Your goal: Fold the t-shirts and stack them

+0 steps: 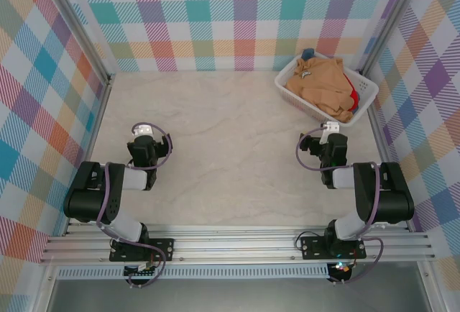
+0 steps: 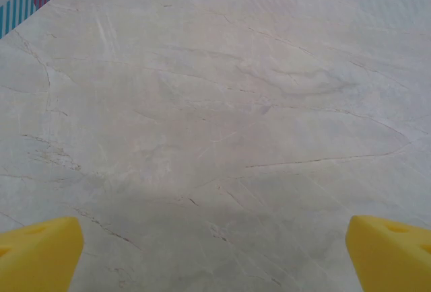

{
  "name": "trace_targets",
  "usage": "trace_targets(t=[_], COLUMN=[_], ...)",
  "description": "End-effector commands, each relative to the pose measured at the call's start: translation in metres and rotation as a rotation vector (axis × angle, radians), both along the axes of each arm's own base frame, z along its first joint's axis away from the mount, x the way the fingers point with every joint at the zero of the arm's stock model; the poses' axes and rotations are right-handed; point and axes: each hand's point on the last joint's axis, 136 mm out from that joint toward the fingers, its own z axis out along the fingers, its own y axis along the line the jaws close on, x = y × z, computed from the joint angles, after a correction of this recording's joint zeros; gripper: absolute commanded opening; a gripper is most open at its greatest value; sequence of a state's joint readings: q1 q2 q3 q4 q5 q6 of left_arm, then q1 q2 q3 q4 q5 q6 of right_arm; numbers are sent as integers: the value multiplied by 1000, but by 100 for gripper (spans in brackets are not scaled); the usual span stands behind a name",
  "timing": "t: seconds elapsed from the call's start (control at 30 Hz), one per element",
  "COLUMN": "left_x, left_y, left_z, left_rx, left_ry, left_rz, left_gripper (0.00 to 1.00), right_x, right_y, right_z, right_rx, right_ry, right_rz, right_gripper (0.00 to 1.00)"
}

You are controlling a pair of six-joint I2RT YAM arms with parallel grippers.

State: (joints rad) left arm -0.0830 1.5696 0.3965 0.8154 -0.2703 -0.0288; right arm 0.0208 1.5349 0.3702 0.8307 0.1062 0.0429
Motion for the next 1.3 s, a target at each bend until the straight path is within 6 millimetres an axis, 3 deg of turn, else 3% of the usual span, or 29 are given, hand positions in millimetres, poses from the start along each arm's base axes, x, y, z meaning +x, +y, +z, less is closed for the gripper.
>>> trace_targets(t=[0.0,0.57,0.67,0.77,0.87,0.93,0.97,1.07,1.17,1.23,1.27], left_x=[4,3,3,-10,-21,-21,-23,-39,-5,11,16], left_y=[-4,-4,-5,-3,-15,-24,-21,11,-28,-66,-84], left_z=[10,10,23,59,134,190,200,203,213,225,231], left_rx=[8,7,6,48,68,18,-62,-296,-466,-545,-571], left_ry=[-35,-36,-40,-93,-254,-300,-242,-20,75,94,101], left_rz=[-18,-20,-25,21,-4,-10,29,340,145,4,-60], left_gripper=[100,100,100,100,100,100,100,100,100,100,98], right_x=[10,10,5,-5,-14,-18,-20,2,35,61,70], right_y=[4,4,2,-6,-11,4,2,-7,-12,-16,-21], right_z=[17,17,27,62,132,174,186,208,209,200,194], right_rx=[-4,-3,-6,-54,45,221,283,443,448,446,448], right_ry=[-59,-61,-91,-130,-152,-17,23,63,237,341,380], right_rz=[23,26,12,-73,-175,-133,-174,-212,-275,-287,-307], right_gripper=[100,100,100,100,100,100,100,100,91,79,78])
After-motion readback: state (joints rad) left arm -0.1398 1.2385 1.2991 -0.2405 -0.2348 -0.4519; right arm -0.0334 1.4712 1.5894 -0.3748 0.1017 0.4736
